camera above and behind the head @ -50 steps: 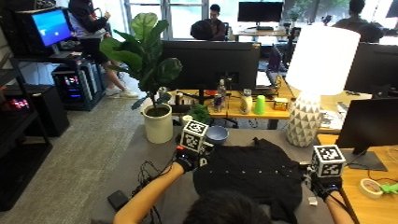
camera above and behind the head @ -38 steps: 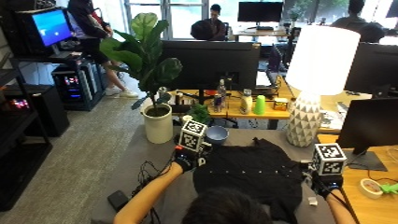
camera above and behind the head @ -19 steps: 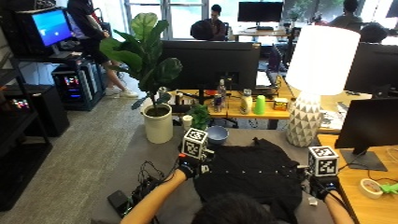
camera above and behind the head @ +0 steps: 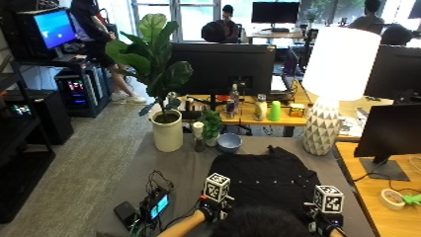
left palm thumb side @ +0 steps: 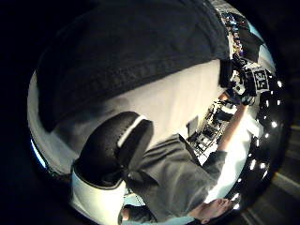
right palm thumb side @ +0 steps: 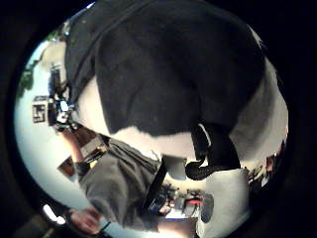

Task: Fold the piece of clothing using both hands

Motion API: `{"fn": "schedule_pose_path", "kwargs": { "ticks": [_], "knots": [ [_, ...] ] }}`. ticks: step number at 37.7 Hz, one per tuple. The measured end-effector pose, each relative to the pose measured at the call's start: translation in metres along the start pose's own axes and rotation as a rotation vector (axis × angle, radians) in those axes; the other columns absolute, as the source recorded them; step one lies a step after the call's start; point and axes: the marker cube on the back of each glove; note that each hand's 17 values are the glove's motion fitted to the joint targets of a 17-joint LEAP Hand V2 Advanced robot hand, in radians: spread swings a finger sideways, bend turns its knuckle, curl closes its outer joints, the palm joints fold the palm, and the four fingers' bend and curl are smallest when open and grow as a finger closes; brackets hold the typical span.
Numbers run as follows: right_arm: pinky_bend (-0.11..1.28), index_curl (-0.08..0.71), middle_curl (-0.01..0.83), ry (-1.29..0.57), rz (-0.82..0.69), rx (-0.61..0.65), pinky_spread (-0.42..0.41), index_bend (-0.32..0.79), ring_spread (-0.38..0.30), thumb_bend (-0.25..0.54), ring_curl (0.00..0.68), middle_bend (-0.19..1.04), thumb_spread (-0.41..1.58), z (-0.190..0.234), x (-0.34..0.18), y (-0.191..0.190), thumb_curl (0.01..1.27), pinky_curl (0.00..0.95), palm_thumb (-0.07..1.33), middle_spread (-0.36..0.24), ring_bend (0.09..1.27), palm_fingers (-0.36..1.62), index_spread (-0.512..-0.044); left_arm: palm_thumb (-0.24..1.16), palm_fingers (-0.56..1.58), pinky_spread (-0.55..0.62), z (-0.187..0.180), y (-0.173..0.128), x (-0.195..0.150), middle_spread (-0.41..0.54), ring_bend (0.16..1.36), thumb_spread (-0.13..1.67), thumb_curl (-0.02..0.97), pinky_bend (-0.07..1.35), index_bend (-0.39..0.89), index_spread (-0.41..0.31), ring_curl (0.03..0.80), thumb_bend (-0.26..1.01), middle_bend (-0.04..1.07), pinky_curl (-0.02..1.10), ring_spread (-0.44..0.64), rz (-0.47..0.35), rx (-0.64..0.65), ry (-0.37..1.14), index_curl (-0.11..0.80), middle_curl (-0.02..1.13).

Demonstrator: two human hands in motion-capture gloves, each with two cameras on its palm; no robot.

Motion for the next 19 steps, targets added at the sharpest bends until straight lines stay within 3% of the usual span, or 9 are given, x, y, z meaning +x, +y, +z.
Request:
{"fn": "schedule_pose_path", "kwargs": {
  "ticks": [4, 7, 10, 14, 19],
  "knots": [
    [0.78, 0.132, 0.239, -0.051, -0.002, 0.143, 0.057, 0.08, -0.033, 0.143, 0.39, 0.09, 1.03, -0.004, -0.008, -0.006, 0.35, 0.416, 0.78, -0.063, 0.63, 0.34, -0.387, 0.17, 0.49, 0.05, 0.01, -0.046, -0.01, 0.015, 0.57, 1.0, 0.227, 0.47, 0.14, -0.098, 0.289, 0.02, 0.16, 0.35, 0.05, 0.051, 0.249, -0.007, 0.297, 0.24],
    [0.8, 0.133, 0.277, -0.004, 0.007, 0.256, -0.095, 0.1, -0.106, 0.18, 0.363, 0.24, 1.03, -0.007, -0.009, -0.018, 0.38, 0.39, 0.88, -0.088, 0.66, 0.77, -0.375, 0.31, 0.89, -0.11, 0.007, -0.06, -0.013, -0.09, 0.55, 1.07, 0.25, 0.47, 0.2, -0.155, 0.27, 0.08, 0.25, 0.33, -0.1, 0.045, 0.341, -0.023, 0.319, 0.27],
    [0.75, 0.169, 0.315, 0.065, -0.004, 0.323, -0.159, 0.15, -0.142, 0.188, 0.374, 0.3, 1.01, -0.013, -0.017, -0.021, 0.4, 0.39, 0.94, -0.101, 0.65, 0.95, -0.348, 0.39, 1.09, -0.2, 0.005, -0.069, -0.016, -0.159, 0.55, 1.13, 0.264, 0.44, 0.19, -0.193, 0.288, 0.12, 0.33, 0.34, -0.19, 0.039, 0.367, -0.04, 0.335, 0.31],
    [0.67, 0.227, 0.36, 0.104, -0.016, 0.326, -0.204, 0.2, -0.178, 0.208, 0.408, 0.36, 0.98, -0.02, -0.024, -0.017, 0.43, 0.397, 1.02, -0.119, 0.68, 1.21, -0.304, 0.47, 1.24, -0.27, -0.006, -0.059, -0.018, -0.228, 0.58, 1.18, 0.276, 0.43, 0.18, -0.237, 0.345, 0.15, 0.41, 0.38, -0.27, 0.026, 0.36, -0.061, 0.36, 0.39],
    [0.61, 0.283, 0.393, 0.072, -0.043, 0.289, -0.231, 0.19, -0.198, 0.188, 0.436, 0.39, 0.96, -0.032, -0.028, 0.001, 0.44, 0.41, 1.05, -0.136, 0.68, 1.23, -0.278, 0.51, 1.24, -0.32, -0.02, -0.04, -0.024, -0.275, 0.6, 1.22, 0.274, 0.42, 0.19, -0.265, 0.378, 0.15, 0.44, 0.4, -0.31, 0.029, 0.355, -0.08, 0.384, 0.43]
  ]
}}
